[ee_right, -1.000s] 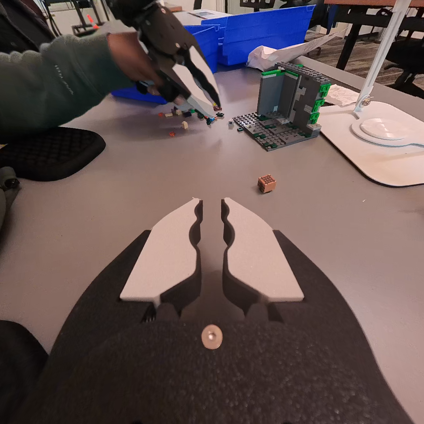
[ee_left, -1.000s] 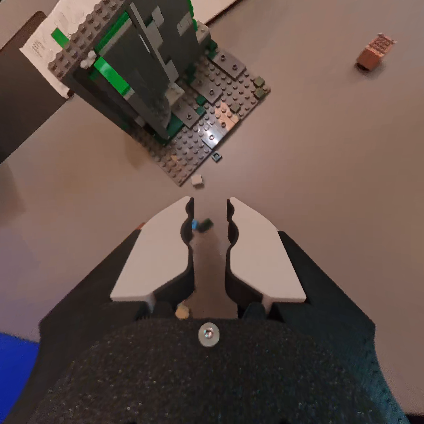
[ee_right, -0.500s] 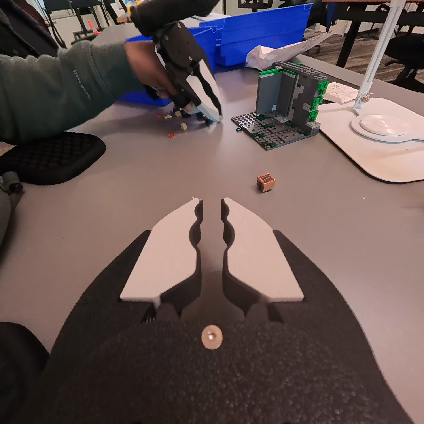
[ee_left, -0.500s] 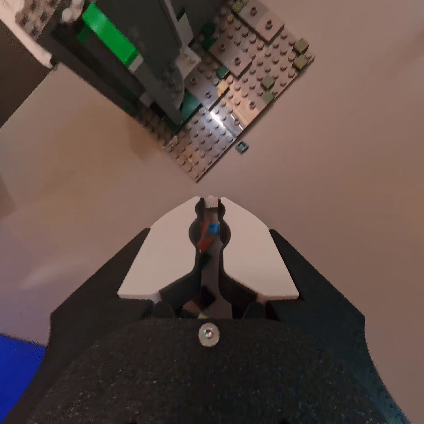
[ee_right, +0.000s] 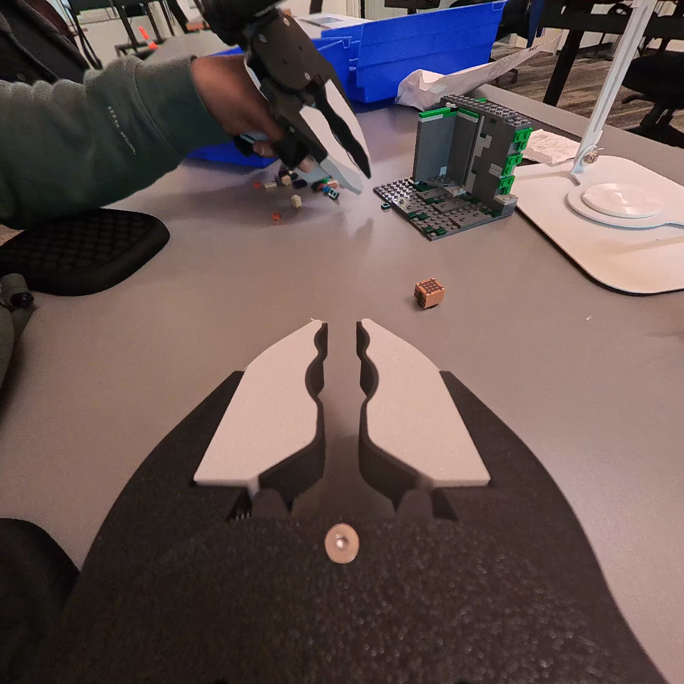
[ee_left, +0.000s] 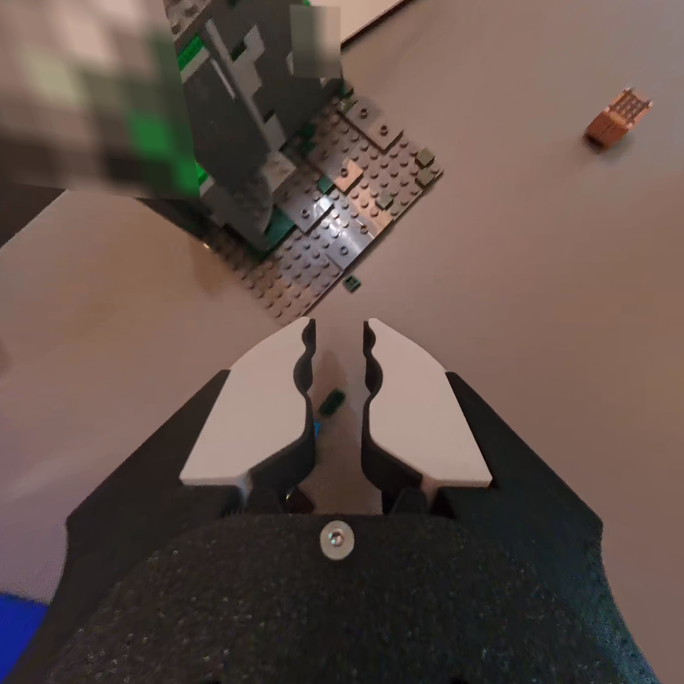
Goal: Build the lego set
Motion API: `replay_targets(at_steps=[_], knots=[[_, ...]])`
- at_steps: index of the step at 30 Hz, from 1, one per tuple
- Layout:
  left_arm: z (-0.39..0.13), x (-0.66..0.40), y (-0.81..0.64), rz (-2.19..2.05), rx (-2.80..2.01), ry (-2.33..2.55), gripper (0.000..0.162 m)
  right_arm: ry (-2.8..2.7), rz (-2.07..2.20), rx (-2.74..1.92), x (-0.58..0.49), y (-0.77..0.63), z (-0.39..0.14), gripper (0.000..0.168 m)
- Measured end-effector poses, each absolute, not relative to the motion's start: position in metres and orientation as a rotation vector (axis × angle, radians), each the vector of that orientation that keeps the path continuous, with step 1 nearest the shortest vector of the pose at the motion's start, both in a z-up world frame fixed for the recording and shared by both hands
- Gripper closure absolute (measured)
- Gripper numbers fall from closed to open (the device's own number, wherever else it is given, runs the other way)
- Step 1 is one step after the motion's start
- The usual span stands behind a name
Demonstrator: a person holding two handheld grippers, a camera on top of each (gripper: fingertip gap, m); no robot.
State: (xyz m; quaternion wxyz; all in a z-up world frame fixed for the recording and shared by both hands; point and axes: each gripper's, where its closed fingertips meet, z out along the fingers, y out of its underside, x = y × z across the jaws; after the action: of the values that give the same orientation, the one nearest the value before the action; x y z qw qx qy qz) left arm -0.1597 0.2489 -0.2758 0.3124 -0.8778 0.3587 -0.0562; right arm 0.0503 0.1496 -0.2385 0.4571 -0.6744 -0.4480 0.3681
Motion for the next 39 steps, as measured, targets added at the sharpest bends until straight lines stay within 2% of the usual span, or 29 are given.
replay_targets(at_steps=[7,14,23,25,29,39], knots=[[-0.292,-0.144,0.262,-0.202,-2.373,0.812,0.143,-1.095,0.915,-1.668,0.051,0.15,-0.238,0.154],[-0.295,-0.141,0.263,-0.258,-2.407,0.681,0.14,-1.068,0.941,-1.672,0.052,0.152,-0.236,0.154],[-0.296,-0.136,0.267,-0.187,-2.395,0.619,0.145,-1.06,0.94,-1.68,0.054,0.152,-0.237,0.154],[-0.296,-0.137,0.268,-0.149,-2.383,0.639,0.154,-1.059,0.939,-1.685,0.054,0.153,-0.237,0.154],[-0.296,-0.14,0.26,-0.158,-2.402,0.668,0.155,-1.057,0.936,-1.691,0.055,0.153,-0.238,0.154],[-0.272,-0.202,0.232,-0.054,-2.413,0.641,0.155,-1.058,0.935,-1.698,0.054,0.153,-0.239,0.155]])
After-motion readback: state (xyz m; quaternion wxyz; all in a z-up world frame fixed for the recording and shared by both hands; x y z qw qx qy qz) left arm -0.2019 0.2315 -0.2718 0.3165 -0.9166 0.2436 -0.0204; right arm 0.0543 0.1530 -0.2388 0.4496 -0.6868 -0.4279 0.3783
